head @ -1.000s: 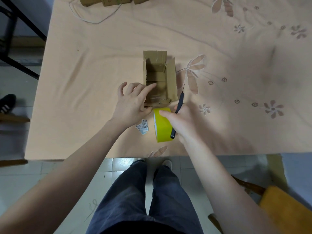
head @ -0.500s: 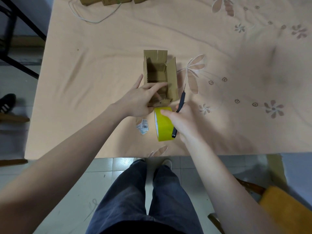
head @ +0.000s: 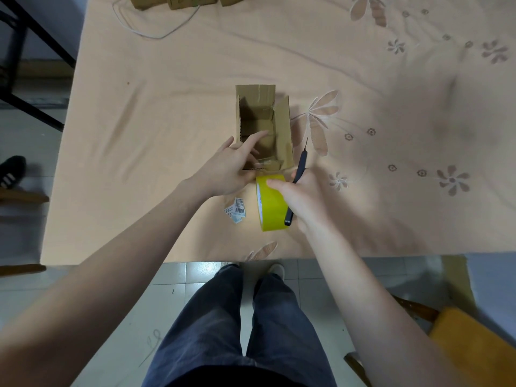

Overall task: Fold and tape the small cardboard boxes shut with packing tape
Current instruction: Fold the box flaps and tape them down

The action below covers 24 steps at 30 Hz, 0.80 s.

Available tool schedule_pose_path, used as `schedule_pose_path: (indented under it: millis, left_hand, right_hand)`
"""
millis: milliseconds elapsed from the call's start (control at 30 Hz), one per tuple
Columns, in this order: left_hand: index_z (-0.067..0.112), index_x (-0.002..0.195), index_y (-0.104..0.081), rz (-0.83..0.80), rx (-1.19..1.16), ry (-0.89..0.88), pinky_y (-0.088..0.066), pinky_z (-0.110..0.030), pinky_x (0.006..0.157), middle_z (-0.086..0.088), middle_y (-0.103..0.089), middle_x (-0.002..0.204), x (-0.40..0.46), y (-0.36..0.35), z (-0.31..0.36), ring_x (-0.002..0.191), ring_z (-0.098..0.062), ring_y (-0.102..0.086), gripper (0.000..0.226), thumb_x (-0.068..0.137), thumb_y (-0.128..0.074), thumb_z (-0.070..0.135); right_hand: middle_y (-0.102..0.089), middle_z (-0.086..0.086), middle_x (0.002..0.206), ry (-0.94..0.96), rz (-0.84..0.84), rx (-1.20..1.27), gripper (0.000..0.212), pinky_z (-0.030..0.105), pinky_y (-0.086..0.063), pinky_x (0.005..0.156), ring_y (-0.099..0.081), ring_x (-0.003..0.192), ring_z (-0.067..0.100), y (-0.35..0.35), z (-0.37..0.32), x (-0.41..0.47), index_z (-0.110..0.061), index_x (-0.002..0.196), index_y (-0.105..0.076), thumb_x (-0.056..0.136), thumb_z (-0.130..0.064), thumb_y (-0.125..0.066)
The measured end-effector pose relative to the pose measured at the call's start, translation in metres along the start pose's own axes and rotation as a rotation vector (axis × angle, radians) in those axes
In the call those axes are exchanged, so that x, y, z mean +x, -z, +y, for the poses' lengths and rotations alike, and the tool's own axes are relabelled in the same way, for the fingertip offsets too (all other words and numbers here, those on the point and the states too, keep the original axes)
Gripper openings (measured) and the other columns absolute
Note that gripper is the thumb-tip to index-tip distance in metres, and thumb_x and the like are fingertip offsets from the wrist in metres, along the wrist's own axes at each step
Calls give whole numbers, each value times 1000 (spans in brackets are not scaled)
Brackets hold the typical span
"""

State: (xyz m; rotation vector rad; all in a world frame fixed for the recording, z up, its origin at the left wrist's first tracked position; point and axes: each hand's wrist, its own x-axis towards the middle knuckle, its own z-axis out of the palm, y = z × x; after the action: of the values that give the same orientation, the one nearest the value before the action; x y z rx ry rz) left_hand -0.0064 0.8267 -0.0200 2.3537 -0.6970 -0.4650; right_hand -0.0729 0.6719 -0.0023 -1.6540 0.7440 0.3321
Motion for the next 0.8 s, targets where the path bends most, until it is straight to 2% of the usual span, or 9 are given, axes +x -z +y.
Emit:
schedule_pose_path:
  millis: [100,267,400,467,533,667,800]
  left_hand:
    - [23,146,-21,4,2,10,-8,-32,113,11,-61,91,-1,-1,1,120,-9,-47,72,86,-59,12]
    - [22,142,-31,55,46,27,-16,-35,111,13,-68,97,-3,-4,1,122,-6,-46,63,87,-61,19]
    - [22,114,-58,141,52,61,-20,-31,106,15,-67,93,-2,-8,1,115,-6,-50,32,85,-67,31]
    - [23,97,-64,186,36,70,-20,-29,102,15,-65,88,-2,-11,3,111,-5,-51,16,82,-70,26]
    - [24,89,-66,213,36,85,-19,-27,99,16,-62,86,-2,-13,6,108,-4,-51,10,80,-70,21]
    - [25,87,-71,256,76,135,-18,-28,100,13,-62,88,-3,-15,10,103,-3,-50,7,81,-68,25]
    - [27,89,-70,253,230,82,-17,-32,100,13,-59,76,-6,-18,16,88,-10,-54,10,86,-64,35]
  right_hand:
    - [-52,2,82,-4,28,-27,34,29,-43,67,-57,84,24,-1,-1,1,-14,89,-47,76,-28,-75]
    - [-40,-7,66,52,101,-50,36,22,-30,52,-43,60,10,2,-1,-3,-22,69,-37,78,-22,-72]
    - [-34,-6,60,75,134,-55,36,15,-29,42,-37,53,12,8,1,-8,-19,66,-32,79,-14,-65]
    - [-36,-6,60,102,155,-20,33,12,-29,40,-39,53,12,11,2,-12,-18,66,-34,79,-12,-64]
    - [-36,-8,58,130,166,10,33,10,-29,40,-39,51,8,13,3,-17,-19,66,-35,79,-11,-64]
    - [-33,-13,47,157,167,75,37,10,-27,39,-34,40,2,15,5,-24,-19,63,-33,78,-8,-65]
    - [-33,-13,45,165,183,90,39,9,-28,38,-32,38,1,14,10,-30,-19,63,-31,78,-8,-65]
